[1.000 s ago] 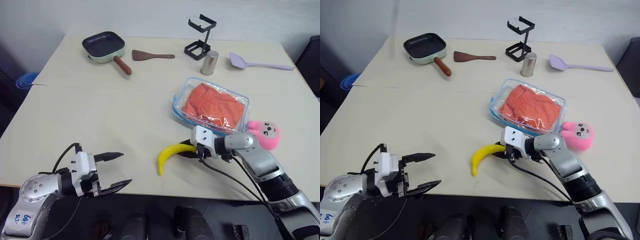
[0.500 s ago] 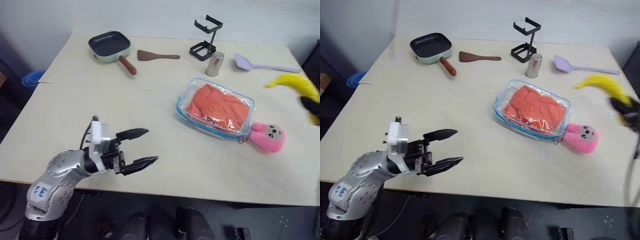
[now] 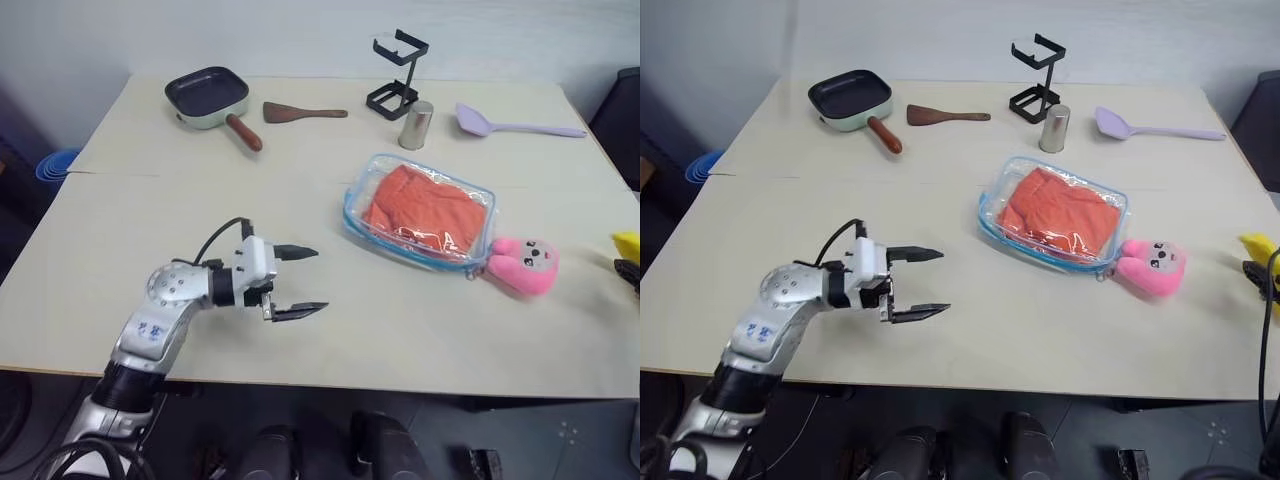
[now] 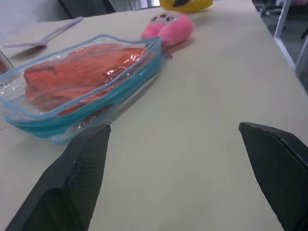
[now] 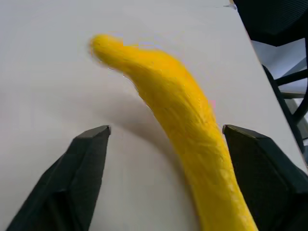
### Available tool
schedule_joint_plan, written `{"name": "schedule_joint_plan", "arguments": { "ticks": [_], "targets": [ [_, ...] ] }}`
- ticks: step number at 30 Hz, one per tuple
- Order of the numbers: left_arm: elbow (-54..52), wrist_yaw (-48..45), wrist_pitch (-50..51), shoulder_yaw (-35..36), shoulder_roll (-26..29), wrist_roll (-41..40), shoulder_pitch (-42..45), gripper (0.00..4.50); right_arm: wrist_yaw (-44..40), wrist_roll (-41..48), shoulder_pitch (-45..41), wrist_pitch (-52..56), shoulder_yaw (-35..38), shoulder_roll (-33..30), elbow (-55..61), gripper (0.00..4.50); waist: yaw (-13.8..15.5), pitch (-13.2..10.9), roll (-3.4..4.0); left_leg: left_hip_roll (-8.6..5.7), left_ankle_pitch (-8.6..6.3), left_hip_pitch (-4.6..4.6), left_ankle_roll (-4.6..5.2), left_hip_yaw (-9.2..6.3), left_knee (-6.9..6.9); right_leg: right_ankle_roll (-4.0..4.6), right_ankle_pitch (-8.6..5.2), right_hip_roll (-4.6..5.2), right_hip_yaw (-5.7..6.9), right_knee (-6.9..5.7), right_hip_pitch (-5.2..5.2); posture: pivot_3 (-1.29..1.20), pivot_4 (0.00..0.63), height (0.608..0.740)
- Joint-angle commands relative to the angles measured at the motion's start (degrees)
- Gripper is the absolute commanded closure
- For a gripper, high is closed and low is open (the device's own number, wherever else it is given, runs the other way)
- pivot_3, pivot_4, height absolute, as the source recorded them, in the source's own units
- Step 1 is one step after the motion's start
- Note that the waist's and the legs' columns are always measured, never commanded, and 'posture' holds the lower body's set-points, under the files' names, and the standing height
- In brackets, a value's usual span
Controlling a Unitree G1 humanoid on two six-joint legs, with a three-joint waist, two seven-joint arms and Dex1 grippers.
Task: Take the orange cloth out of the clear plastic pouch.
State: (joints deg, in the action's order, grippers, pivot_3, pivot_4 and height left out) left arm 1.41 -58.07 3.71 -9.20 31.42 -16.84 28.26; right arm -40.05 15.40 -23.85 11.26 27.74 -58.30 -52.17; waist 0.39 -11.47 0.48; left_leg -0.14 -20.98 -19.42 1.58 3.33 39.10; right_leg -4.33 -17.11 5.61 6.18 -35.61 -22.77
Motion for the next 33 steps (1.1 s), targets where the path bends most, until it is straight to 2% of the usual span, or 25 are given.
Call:
{"name": "schedule_joint_plan", "arguments": {
  "ticks": [1,3,5,10,14,18,23,27,33],
  "targets": [
    [14.6,-0.3,-9.9,-1.2,-1.6,6.8,9.5,0.00,-10.7,9.7,11.4,-1.6,10.6,0.8,17.5,0.04,0.9,0.0,0.01,0.00,0.00,-0.04,0.00,0.00,-0.01,-0.01,0.00,-0.01,0.03,0.04,-0.01,0.00,0.150,0.740],
    [23.6,-0.1,-15.2,-1.8,-3.1,9.5,14.8,0.00,-14.5,13.8,19.3,-1.8,14.7,3.8,29.6,0.04,1.2,0.0,0.00,-0.01,-0.01,-0.07,0.01,0.00,-0.01,-0.05,0.02,-0.03,0.04,0.09,-0.01,0.00,0.150,0.740],
    [35.2,-0.4,-20.8,-3.1,-5.6,12.7,21.8,0.00,-16.1,15.8,30.7,-3.0,16.9,9.4,47.7,0.04,1.6,0.0,-0.08,-0.03,-0.03,-0.03,0.04,0.03,-0.03,-0.14,0.07,-0.03,0.00,0.10,0.01,0.00,0.150,0.740],
    [57.3,-0.2,-29.8,-2.6,-13.6,15.6,33.7,0.00,-19.5,17.5,50.8,-10.5,15.7,22.5,74.4,0.04,2.2,0.0,-0.22,-0.07,-0.11,-0.10,0.04,-0.02,-0.05,-0.22,0.10,-0.08,0.06,0.21,0.02,0.00,0.150,0.740],
    [67.2,3.7,-33.7,-2.7,-18.2,19.2,39.3,0.00,-18.1,13.8,58.1,-17.7,11.8,31.3,80.1,0.04,2.0,-0.1,-0.44,-0.12,-0.12,-0.08,0.14,0.15,-0.02,-0.34,0.16,-0.08,0.01,0.25,0.01,0.00,0.150,0.740],
    [71.8,9.8,-33.7,-2.8,-21.7,22.7,42.4,0.00,-16.4,9.4,63.6,-21.9,5.5,37.2,81.3,0.04,1.6,-0.1,-0.54,-0.10,-0.14,-0.01,0.18,0.20,-0.03,-0.38,0.19,-0.06,-0.11,0.24,0.01,0.00,0.150,0.740],
    [74.5,20.5,-31.2,-4.5,-24.3,28.6,44.0,1.03,-11.8,7.2,65.4,-23.0,0.5,40.9,83.8,0.00,1.0,-0.1,-0.54,-0.10,-0.16,0.02,0.21,0.23,-0.04,-0.38,0.19,0.01,-0.21,0.20,-0.01,0.00,0.150,0.740],
    [75.2,26.0,-31.2,-8.0,-25.2,34.7,44.1,2.28,-8.3,6.3,65.9,-21.9,-1.6,40.9,86.5,0.00,1.1,-0.1,-0.54,-0.08,-0.17,0.03,0.20,0.23,-0.04,-0.38,0.18,0.01,-0.22,0.17,-0.05,0.00,0.150,0.740],
    [75.5,24.2,-30.9,-6.7,-25.4,35.3,43.3,4.01,-3.7,7.7,64.4,-18.3,-1.1,38.8,89.7,0.00,1.2,-0.1,-0.55,-0.09,-0.18,0.00,0.22,0.23,-0.04,-0.37,0.19,0.05,-0.21,0.18,-0.07,0.00,0.150,0.740]
  ]
}}
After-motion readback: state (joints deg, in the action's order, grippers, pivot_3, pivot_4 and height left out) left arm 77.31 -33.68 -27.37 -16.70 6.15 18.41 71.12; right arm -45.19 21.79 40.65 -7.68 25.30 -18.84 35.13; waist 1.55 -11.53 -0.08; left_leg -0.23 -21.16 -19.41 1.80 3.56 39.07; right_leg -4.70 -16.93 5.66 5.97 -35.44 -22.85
